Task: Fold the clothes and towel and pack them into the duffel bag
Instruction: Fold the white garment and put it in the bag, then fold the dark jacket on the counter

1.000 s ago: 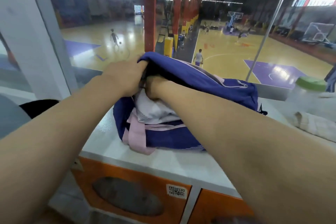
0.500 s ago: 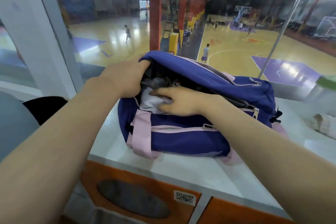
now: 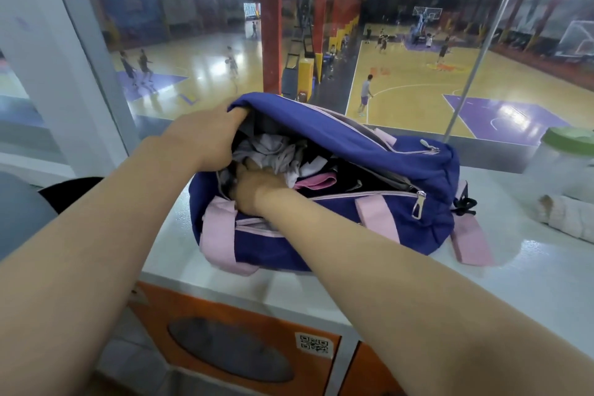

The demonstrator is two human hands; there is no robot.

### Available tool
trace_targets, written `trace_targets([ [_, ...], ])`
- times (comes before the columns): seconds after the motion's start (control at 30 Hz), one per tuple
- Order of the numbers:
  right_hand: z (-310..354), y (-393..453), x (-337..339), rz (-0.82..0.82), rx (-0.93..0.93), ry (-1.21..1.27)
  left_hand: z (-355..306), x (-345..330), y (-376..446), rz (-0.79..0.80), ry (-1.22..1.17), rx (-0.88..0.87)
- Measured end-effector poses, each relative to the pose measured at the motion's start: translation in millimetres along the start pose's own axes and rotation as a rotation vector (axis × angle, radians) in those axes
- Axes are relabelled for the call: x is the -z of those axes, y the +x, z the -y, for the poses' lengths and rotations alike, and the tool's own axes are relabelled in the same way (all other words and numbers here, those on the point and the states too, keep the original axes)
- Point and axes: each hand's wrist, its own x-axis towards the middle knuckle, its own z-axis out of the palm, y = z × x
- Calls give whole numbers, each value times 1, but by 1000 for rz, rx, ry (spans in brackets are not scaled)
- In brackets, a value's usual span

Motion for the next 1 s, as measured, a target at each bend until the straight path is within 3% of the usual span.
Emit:
trace_targets([
  [0.17, -15, -13, 11, 32, 125, 73, 3, -6, -3, -12, 22, 13],
  [0.3, -24, -41, 11, -65, 64, -102, 3, -11, -9, -29, 49, 10],
  [0.53, -50, -109, 7, -217, 103, -95, -15, -9, -50, -123, 28, -83],
  [0.8, -94, -199, 9, -306, 43, -45, -71, 9, -103, -158, -35, -146],
  [1.0, -134, -263, 11, -399, -56, 5, -157, 14, -123, -112, -186, -203],
])
